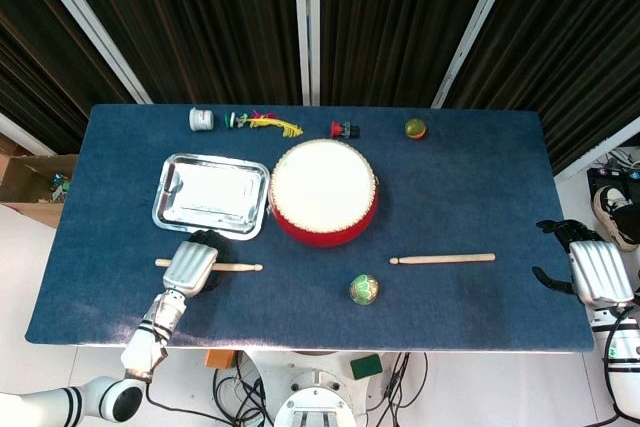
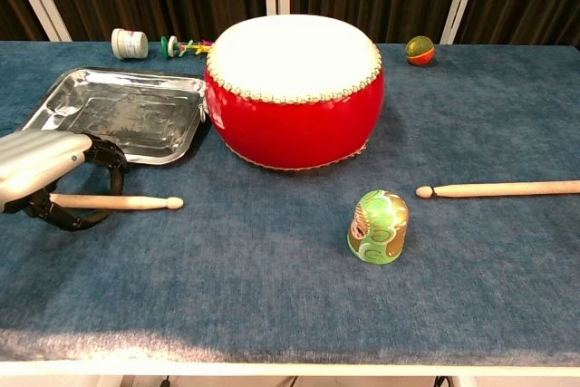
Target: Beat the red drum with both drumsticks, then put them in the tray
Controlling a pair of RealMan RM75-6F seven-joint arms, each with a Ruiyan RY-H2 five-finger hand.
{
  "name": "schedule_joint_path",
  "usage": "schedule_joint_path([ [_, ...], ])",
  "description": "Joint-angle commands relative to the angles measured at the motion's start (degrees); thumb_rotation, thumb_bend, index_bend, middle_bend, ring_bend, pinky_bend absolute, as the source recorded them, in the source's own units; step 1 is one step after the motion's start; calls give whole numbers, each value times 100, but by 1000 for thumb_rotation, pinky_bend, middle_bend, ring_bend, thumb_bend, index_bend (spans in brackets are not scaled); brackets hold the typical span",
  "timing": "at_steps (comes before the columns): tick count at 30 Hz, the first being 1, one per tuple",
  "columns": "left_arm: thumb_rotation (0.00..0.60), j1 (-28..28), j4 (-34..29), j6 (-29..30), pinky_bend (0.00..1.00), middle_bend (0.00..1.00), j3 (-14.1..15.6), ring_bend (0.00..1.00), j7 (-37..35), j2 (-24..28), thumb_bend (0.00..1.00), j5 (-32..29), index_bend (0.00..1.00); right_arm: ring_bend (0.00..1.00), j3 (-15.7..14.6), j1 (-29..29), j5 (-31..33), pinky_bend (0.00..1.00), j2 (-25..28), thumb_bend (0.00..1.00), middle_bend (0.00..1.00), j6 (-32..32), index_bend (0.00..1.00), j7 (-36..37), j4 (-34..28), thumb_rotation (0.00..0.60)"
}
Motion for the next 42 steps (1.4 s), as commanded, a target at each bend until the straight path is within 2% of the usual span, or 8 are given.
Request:
schedule_joint_path([
  [1,600,-2,18,10,188,287,-4,191,2,-16,342,-8,486,216,-5,1,5,402,-8,187,361,-10,332,10,9,600],
  [8,600,57,305,200,232,444,-17,300,-339,-184,380,150,590,216,-31,-16,-29,402,15,186,361,9,332,38,14,600],
  [14,600,224,695,669,296,540,23,396,-1547,-276,403,688,641,216,-37,-100,-65,402,68,187,361,165,332,115,-28,600],
  [19,600,449,833,1200,306,564,-93,414,-3466,-158,410,1005,647,215,-37,-160,-79,402,148,187,361,252,332,200,-121,600],
  [25,600,678,857,1472,342,565,-379,415,-6013,-33,417,918,629,216,15,-154,-111,402,267,187,361,321,333,143,-301,600],
  [33,600,834,765,988,392,540,-715,417,-9678,143,445,555,586,216,-9,-46,-81,402,319,187,361,76,334,8,-497,600],
  [37,600,853,795,701,398,473,-750,415,-11449,283,461,663,508,216,-4,3,-49,402,282,187,361,-3,333,-68,-538,600],
  [42,600,821,1104,599,404,444,-687,415,-12524,252,481,882,450,216,-7,31,-33,402,218,187,361,-45,334,-103,-525,600],
])
